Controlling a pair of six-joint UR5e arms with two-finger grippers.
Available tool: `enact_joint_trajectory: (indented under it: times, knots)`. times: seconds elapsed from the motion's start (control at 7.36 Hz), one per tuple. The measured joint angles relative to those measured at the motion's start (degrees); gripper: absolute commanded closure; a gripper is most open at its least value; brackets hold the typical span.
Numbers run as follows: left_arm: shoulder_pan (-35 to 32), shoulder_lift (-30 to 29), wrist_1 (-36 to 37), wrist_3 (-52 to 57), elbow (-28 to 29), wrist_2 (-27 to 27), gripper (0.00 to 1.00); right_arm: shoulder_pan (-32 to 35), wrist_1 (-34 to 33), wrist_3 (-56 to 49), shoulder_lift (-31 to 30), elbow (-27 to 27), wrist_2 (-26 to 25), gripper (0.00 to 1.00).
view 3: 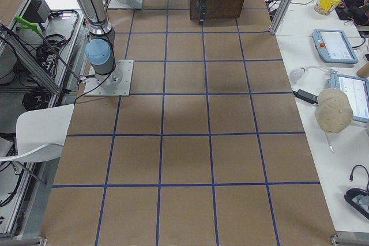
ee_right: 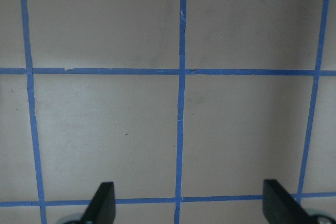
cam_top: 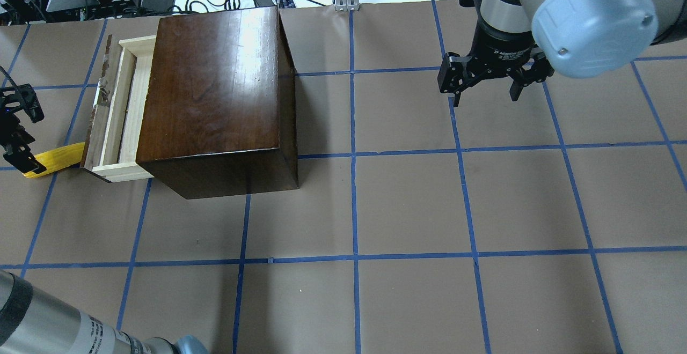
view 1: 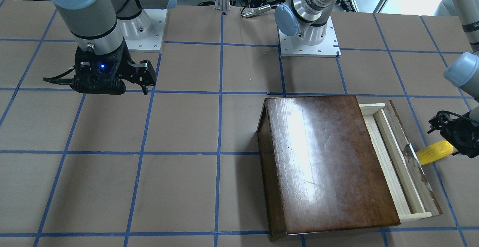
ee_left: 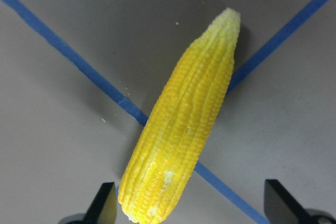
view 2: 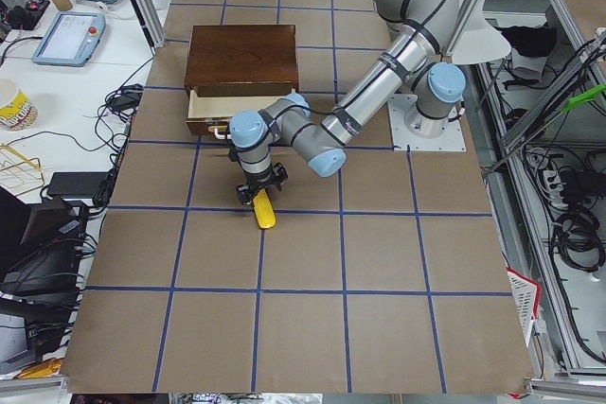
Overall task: Open drawer and put corn inside
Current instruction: 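Lower the left gripper and grasp the yellow corn cob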
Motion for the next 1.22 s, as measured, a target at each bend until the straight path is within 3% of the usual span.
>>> enact_joint_trajectory:
  times: [0.41, 0.68, 0.95, 1.09, 1.22]
  knots:
    - [0.0, -2.6, 0.8, 6.6, 0.6, -0.3, 0.02, 0.0, 0.0, 0.0, 0.0, 0.0, 0.0, 0.0]
    - [0.0, -4.0, 1.9, 8.8, 1.1, -0.4, 0.17, 0.0, 0.0, 0.0, 0.0, 0.0, 0.0, 0.0]
    - [0.0, -4.8, 2.9, 10.5, 1.2, -1.2, 0.52, 0.0, -0.1, 0.0, 0.0, 0.0, 0.0, 0.0]
    - [0.0, -5.0, 3.1, 10.7, 1.2, -1.5, 0.77, 0.0, -0.1, 0.0, 0.0, 0.0, 0.0, 0.0]
    - [0.0, -5.1, 3.4, 10.8, 1.2, -1.8, 0.92, 0.0, 0.0, 0.0, 0.0, 0.0, 0.0, 0.0]
